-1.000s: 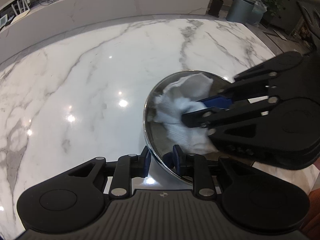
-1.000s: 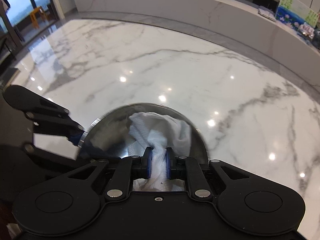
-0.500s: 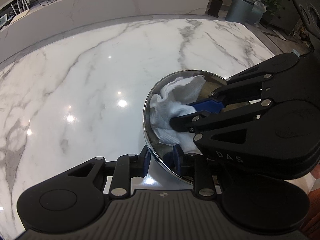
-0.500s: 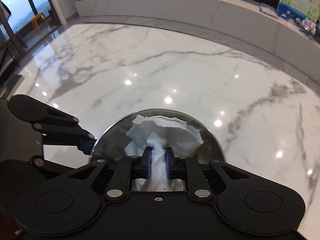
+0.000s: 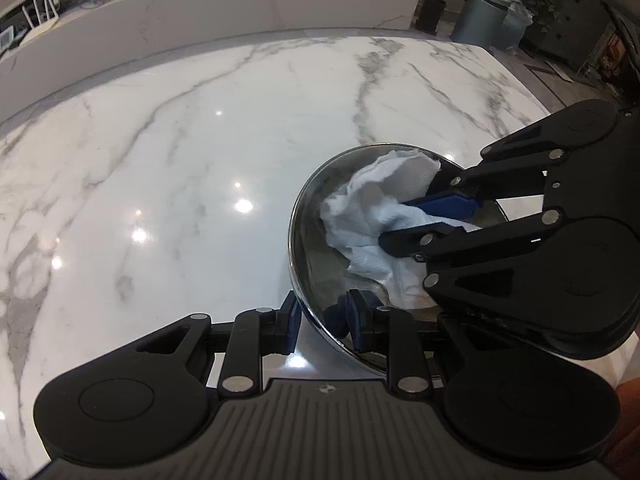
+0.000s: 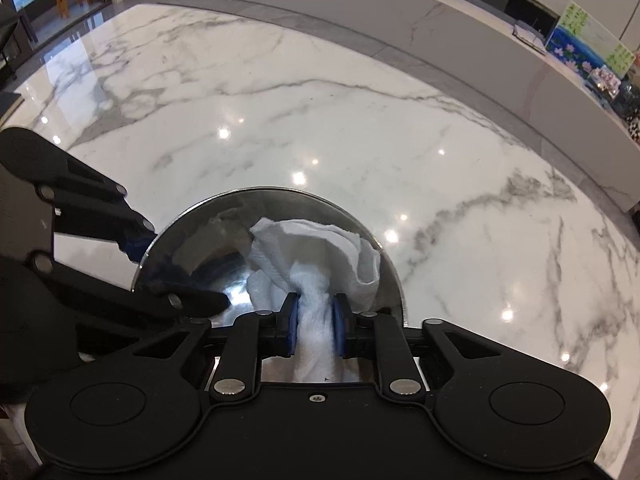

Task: Clean bowl
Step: 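Keep wiping the bowl interior with the right gripper while the left gripper steadies the rim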

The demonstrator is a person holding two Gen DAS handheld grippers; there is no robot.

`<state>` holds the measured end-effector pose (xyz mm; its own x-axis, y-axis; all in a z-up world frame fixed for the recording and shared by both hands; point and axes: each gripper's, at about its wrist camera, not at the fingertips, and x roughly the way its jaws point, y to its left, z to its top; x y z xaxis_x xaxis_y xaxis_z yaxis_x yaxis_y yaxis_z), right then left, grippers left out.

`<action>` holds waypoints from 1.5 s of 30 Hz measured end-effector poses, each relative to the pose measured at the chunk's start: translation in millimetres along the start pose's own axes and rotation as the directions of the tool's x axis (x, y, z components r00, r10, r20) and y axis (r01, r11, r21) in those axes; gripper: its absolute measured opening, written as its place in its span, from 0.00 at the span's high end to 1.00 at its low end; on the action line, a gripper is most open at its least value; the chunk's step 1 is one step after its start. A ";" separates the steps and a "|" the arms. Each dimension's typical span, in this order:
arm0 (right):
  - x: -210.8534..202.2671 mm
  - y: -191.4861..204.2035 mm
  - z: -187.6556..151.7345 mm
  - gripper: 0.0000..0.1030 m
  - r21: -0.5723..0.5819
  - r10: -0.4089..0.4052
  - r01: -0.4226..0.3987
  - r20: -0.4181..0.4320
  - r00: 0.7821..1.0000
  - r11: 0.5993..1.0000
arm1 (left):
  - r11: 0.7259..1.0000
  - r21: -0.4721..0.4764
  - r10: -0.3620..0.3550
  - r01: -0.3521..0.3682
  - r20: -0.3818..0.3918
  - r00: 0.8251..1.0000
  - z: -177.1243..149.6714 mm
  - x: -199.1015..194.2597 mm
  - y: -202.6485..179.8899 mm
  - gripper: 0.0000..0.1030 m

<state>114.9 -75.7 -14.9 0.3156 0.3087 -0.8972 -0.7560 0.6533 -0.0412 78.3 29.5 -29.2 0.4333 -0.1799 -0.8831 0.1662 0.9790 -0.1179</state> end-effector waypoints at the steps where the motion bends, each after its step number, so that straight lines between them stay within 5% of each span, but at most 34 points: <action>1: 0.1 -0.4 0.0 0.84 0.003 0.006 -0.006 0.001 1.000 1.000 | 1.000 -0.001 -0.004 0.004 0.000 1.000 0.0 0.0 0.7 0.79; 13: -1.9 -5.3 -1.1 0.84 0.022 0.104 -0.103 -0.019 0.994 0.994 | 1.000 -0.028 -0.003 0.003 0.006 1.000 -0.5 -3.1 4.7 0.80; 21: -2.8 0.9 -3.8 0.86 0.011 0.064 -0.064 -0.028 0.998 0.998 | 0.998 -0.061 -0.002 0.002 -0.001 1.000 -0.3 -4.5 6.3 0.78; 27: -2.2 -3.4 -3.3 0.88 0.025 0.033 -0.033 -0.013 0.999 0.999 | 0.984 -0.172 -0.049 0.041 -0.044 0.998 -1.5 -1.4 18.5 0.62; 34: -1.2 -18.2 -3.4 0.88 0.088 -0.003 0.003 0.000 1.000 0.996 | 0.981 -0.153 -0.118 0.117 0.004 0.993 -2.3 -9.7 11.8 0.55; 39: -1.0 -19.8 -3.8 0.88 0.094 -0.014 0.014 -0.002 1.000 0.995 | 0.984 -0.132 -0.115 0.116 0.021 0.993 -2.7 -11.1 8.7 0.57; 45: -2.7 -17.6 -4.1 0.88 0.074 -0.022 0.023 -0.016 1.000 0.997 | 0.986 -0.114 -0.121 0.125 0.041 0.992 -0.8 -11.2 5.9 0.73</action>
<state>125.0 -90.9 -13.5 0.3230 0.2829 -0.9031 -0.7042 0.7094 -0.0296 73.7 37.4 -20.4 0.4457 -0.3006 -0.8432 0.1166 0.9534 -0.2783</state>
